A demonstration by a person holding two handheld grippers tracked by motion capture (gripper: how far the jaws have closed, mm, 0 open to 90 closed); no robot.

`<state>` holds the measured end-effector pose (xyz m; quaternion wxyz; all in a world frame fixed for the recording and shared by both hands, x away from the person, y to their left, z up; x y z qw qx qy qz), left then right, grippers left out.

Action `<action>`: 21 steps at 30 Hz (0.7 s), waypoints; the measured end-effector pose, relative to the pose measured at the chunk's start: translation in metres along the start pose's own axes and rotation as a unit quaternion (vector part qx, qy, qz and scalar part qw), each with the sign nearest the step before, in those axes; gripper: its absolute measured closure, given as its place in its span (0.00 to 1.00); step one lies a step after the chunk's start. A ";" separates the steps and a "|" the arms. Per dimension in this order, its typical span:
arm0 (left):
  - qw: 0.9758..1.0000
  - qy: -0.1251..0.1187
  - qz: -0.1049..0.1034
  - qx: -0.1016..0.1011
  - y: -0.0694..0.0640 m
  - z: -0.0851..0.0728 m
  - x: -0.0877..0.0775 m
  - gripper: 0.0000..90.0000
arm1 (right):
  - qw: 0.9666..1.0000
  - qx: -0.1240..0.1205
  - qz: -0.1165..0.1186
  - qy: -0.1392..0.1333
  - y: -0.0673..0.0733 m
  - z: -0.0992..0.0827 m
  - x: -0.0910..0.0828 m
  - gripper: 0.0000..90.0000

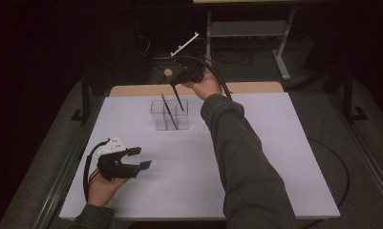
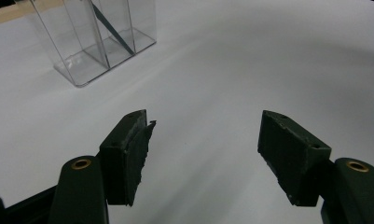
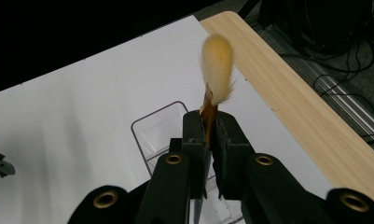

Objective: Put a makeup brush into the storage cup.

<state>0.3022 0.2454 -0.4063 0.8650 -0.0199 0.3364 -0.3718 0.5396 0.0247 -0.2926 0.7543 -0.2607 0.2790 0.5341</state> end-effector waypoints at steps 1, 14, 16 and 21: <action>1.000 0.000 0.000 -0.001 0.000 0.000 0.000 0.36 | 1.000 0.000 0.001 -0.002 0.000 -0.001 0.001 0.92; 1.000 0.003 -0.001 0.004 -0.001 0.000 0.001 0.36 | 1.000 0.011 0.002 -0.001 0.000 -0.011 0.005 0.92; 1.000 0.005 -0.001 0.004 -0.001 0.000 0.001 0.36 | 1.000 0.010 0.005 0.000 0.001 -0.011 0.005 0.92; 1.000 0.008 0.000 0.013 0.000 0.000 0.001 0.36 | 1.000 0.011 0.002 -0.003 0.001 -0.013 0.007 0.92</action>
Point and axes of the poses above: each handheld gripper's, and its own axes: x roughly forward along the jaws, z roughly out of its top, y roughly to its left, the point moved 3 cm from there along x, roughly forward along the jaws, and after that the axes turned 15 degrees about -x, right-handed, at the moved point
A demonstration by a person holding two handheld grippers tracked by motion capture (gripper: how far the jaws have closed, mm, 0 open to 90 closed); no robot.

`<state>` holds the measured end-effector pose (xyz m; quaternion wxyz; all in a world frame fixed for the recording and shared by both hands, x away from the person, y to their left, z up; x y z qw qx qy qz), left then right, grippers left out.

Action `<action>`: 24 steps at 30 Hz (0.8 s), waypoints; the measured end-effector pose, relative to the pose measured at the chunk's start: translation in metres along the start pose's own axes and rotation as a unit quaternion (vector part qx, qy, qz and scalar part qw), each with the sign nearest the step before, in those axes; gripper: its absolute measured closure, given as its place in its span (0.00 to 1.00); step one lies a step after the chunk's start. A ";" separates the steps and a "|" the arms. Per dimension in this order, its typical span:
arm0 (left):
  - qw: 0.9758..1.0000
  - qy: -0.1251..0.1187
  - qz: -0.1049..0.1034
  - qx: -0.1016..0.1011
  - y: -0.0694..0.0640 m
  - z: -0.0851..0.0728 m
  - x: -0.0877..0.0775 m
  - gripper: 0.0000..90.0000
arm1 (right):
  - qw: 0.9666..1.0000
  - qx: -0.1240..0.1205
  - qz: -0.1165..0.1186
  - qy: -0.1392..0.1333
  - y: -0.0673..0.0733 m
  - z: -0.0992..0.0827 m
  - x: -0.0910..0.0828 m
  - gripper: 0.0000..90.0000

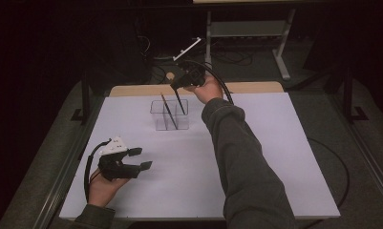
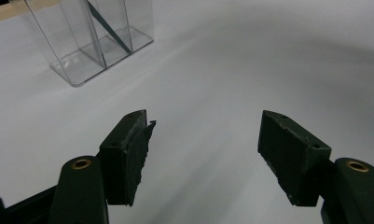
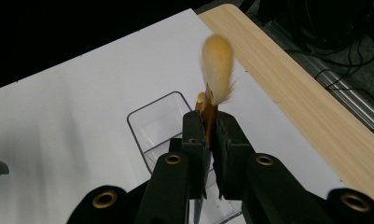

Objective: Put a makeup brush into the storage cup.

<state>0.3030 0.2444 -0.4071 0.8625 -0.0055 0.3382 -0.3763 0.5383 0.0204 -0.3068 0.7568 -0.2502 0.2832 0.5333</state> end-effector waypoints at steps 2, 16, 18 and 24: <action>1.000 -0.001 -0.001 -0.006 -0.001 0.000 0.001 0.36 | 1.000 0.001 0.000 0.002 0.000 -0.002 0.001 0.92; 1.000 0.000 -0.003 -0.007 -0.001 -0.001 0.002 0.36 | 1.000 0.009 0.002 0.003 0.001 -0.011 0.008 0.92; 1.000 0.000 -0.003 -0.006 -0.001 -0.001 0.002 0.36 | 1.000 0.010 -0.001 0.002 0.002 -0.012 0.009 0.92; 1.000 0.001 -0.003 -0.004 0.000 -0.001 0.002 0.36 | 1.000 0.015 -0.001 0.002 0.002 -0.017 0.012 0.91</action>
Point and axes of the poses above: each handheld gripper's, and its own axes: x roughly forward along the jaws, z roughly out of its top, y roughly to its left, the point moved 3 cm from there along x, roughly forward along the jaws, and after that the axes turned 15 degrees about -x, right-handed, at the moved point
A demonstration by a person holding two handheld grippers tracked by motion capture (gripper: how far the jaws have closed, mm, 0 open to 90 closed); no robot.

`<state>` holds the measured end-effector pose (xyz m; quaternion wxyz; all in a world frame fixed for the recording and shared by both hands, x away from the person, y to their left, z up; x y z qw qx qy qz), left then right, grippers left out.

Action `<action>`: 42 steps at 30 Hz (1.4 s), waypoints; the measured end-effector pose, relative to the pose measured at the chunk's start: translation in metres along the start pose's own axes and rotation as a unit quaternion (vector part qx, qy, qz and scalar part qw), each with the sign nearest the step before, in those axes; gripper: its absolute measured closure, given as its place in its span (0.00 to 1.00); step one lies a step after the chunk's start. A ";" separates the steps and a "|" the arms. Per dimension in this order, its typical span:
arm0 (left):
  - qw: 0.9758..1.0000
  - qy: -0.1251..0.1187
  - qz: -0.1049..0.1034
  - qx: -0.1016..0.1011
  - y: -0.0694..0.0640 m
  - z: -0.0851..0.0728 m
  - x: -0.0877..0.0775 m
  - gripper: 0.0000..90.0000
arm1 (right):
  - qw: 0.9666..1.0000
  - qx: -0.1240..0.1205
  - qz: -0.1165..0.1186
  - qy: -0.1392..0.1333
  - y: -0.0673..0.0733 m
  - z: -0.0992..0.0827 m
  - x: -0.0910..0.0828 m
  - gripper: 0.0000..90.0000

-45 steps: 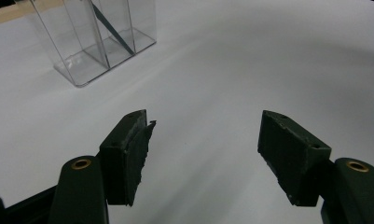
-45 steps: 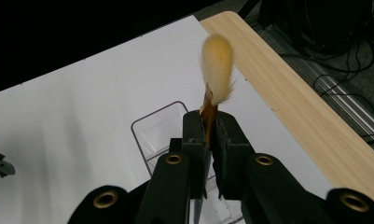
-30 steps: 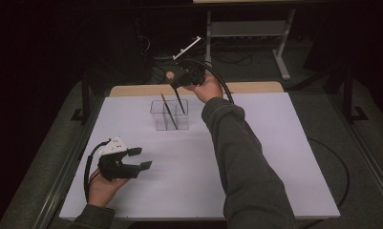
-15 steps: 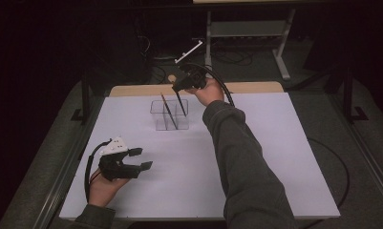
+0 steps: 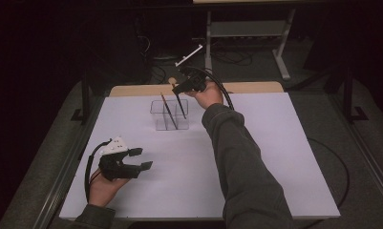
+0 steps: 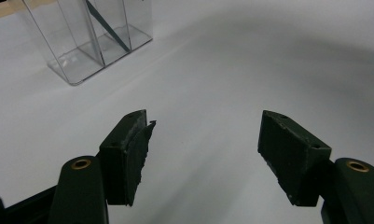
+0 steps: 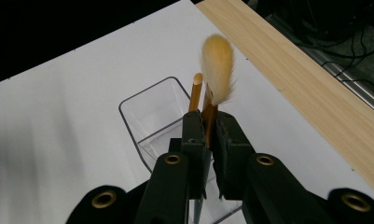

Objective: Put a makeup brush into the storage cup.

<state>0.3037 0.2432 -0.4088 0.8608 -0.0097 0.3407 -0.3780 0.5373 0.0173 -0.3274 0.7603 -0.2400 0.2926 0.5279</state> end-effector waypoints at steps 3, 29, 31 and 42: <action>1.000 -0.001 -0.003 -0.003 -0.001 0.000 0.001 0.36 | 1.000 0.001 0.000 0.001 0.000 -0.002 0.001 0.92; 1.000 0.001 -0.004 -0.007 -0.002 0.000 0.001 0.36 | 1.000 0.016 -0.004 0.004 0.005 -0.019 0.015 0.91; 1.000 0.000 -0.003 -0.004 -0.001 0.000 0.001 0.36 | 1.000 0.018 -0.005 0.005 0.005 -0.021 0.016 0.91; 1.000 0.006 -0.005 -0.007 -0.002 -0.001 0.003 0.36 | 0.999 0.041 -0.009 0.024 0.004 -0.031 0.018 0.77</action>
Point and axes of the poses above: each handheld gripper's, and its own axes: x roughly forward along the jaws, z roughly out of its top, y roughly to its left, the point moved 3 cm from there along x, roughly forward along the jaws, and after that the axes turned 15 degrees about -x, right-handed, at the moved point
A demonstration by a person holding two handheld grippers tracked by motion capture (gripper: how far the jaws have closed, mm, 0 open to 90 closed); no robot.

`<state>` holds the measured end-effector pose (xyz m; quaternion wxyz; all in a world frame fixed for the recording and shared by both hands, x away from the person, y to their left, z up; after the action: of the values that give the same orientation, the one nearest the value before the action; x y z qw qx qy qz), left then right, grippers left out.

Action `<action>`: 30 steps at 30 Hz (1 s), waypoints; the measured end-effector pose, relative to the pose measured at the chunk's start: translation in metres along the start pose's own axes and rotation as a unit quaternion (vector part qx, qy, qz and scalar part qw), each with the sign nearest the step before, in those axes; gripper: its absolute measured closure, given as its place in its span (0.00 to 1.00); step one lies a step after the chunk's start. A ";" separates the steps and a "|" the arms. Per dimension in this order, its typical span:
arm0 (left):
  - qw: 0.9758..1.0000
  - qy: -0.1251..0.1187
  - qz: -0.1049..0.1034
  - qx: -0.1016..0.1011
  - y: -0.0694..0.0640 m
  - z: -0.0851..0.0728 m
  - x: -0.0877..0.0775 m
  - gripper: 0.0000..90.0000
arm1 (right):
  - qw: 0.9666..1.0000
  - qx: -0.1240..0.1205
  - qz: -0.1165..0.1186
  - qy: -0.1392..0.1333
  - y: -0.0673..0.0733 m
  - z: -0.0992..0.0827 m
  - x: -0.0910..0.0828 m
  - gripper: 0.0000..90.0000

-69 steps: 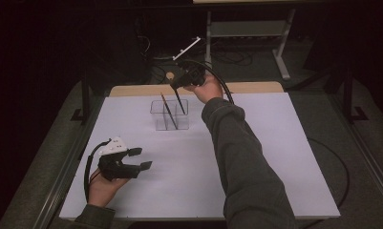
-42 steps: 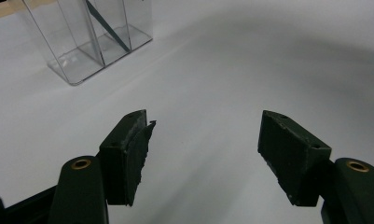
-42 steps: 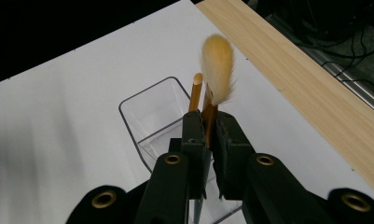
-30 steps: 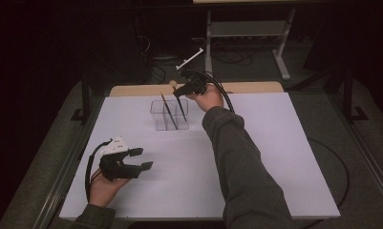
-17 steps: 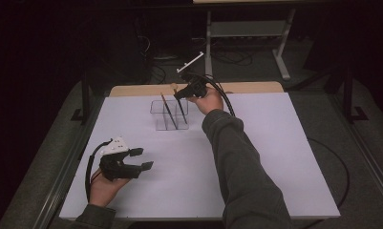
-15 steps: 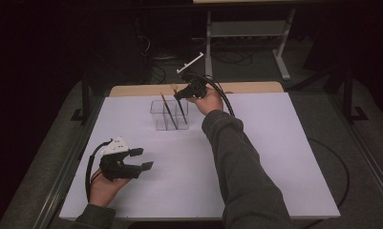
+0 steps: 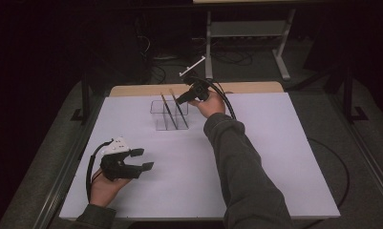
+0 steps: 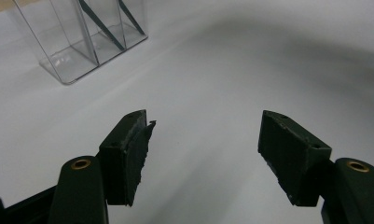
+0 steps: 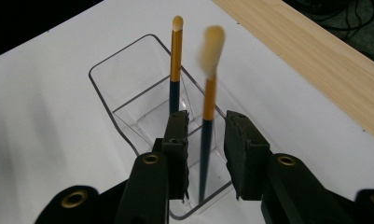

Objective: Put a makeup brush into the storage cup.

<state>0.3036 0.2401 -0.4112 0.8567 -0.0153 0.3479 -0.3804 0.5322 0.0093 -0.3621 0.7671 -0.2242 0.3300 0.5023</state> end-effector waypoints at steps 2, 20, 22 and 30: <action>1.000 -0.001 0.000 -0.001 0.000 0.000 0.001 0.36 | 1.000 0.003 0.000 -0.002 0.000 -0.001 -0.002 0.75; 1.000 0.003 -0.001 -0.003 -0.002 -0.001 0.004 0.33 | 0.999 0.023 -0.011 -0.038 0.003 -0.019 -0.028 0.66; 1.000 0.001 -0.001 -0.004 -0.003 -0.001 0.004 0.33 | 0.999 0.029 -0.010 -0.040 0.004 -0.022 -0.031 0.65; 1.000 0.002 -0.002 -0.005 -0.002 -0.001 0.002 0.33 | 0.999 0.025 -0.025 -0.041 0.011 -0.037 -0.040 0.60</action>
<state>0.3026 0.2381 -0.4126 0.8550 -0.0191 0.3517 -0.3806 0.5012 -0.0361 -0.3581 0.7974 -0.1925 0.3053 0.4836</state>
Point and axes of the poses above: each handheld gripper's, and its own axes: x roughly forward along the jaws, z roughly out of its top, y roughly to its left, the point moved 3 cm from there along x, roughly forward along the jaws, and after that the axes turned 15 degrees about -x, right-handed, at the moved point
